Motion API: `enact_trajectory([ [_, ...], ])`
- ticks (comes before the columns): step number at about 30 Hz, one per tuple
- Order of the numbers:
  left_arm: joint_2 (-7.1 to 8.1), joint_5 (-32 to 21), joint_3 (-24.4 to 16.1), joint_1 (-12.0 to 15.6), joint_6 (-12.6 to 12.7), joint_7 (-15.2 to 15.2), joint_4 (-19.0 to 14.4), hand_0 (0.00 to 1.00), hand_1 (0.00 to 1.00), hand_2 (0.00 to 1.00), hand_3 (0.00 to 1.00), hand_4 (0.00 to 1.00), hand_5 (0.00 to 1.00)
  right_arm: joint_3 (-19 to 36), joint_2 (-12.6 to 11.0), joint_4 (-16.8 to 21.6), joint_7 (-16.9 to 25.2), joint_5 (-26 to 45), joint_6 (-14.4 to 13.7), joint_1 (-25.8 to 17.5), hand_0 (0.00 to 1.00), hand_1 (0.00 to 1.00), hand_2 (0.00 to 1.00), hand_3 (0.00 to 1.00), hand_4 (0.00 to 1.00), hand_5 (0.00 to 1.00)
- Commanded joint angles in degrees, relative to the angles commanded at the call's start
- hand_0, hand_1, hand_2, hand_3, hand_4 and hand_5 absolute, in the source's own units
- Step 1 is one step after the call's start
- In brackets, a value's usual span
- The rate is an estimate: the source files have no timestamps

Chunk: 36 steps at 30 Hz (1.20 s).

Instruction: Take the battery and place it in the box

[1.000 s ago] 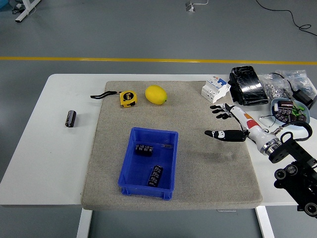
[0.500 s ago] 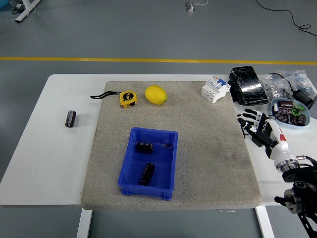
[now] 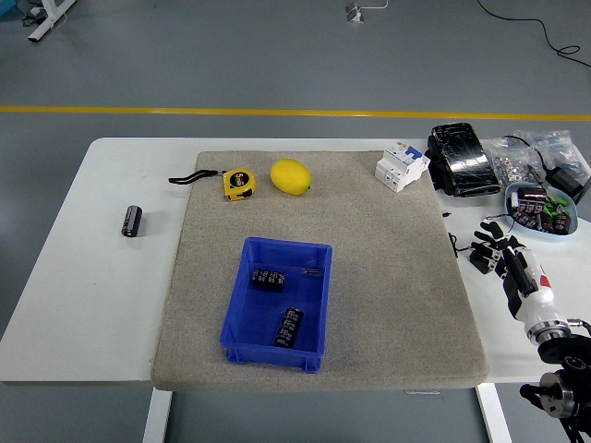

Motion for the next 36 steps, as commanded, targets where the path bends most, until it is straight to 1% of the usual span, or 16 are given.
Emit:
enact_trajectory([
  [2,-0.03,0.12,-0.11,0.02,0.01,0.04,0.01,0.750,0.706,0.729,0.652,0.697,0.665,-0.04,-0.04,0.01,-0.01,-0.08,0.00,0.02,0.767,0.764,0.795,0.808,0.998,0.852],
  [3,-0.03,0.16,-0.11,0.02,0.00,0.07,0.01,0.750,0.707,0.730,0.653,0.698,0.664,-0.04,-0.04,0.00,-0.02,-0.10,-0.02,0.00,0.771,0.767,0.796,0.808,0.998,0.868],
  [9,-0.17,0.18,-0.19,0.10,0.05,0.13,0.02,0.750,0.707,0.730,0.653,0.698,0.664,-0.26,0.24,-0.03,-0.11,-0.28,-0.01,-0.06,0.771,0.767,0.796,0.808,0.998,0.868],
  [10,-0.17,0.19,-0.18,0.11,0.05,0.14,0.01,0.749,0.710,0.731,0.653,0.697,0.663,-0.26,0.28,0.01,-0.10,-0.34,-0.01,-0.03,0.769,0.768,0.797,0.809,0.998,0.884],
  [23,-0.21,0.51,-0.31,0.25,-0.04,0.31,0.01,0.748,0.710,0.730,0.652,0.697,0.663,-0.01,0.20,0.35,0.25,-0.78,-0.09,-0.35,0.772,0.770,0.797,0.810,0.998,0.883],
  [36,-0.31,1.10,-0.50,0.17,-0.15,0.48,-0.02,0.748,0.708,0.730,0.649,0.696,0.661,0.67,0.27,0.55,1.08,-1.63,1.71,-0.57,0.775,0.772,0.802,0.815,0.998,0.880],
])
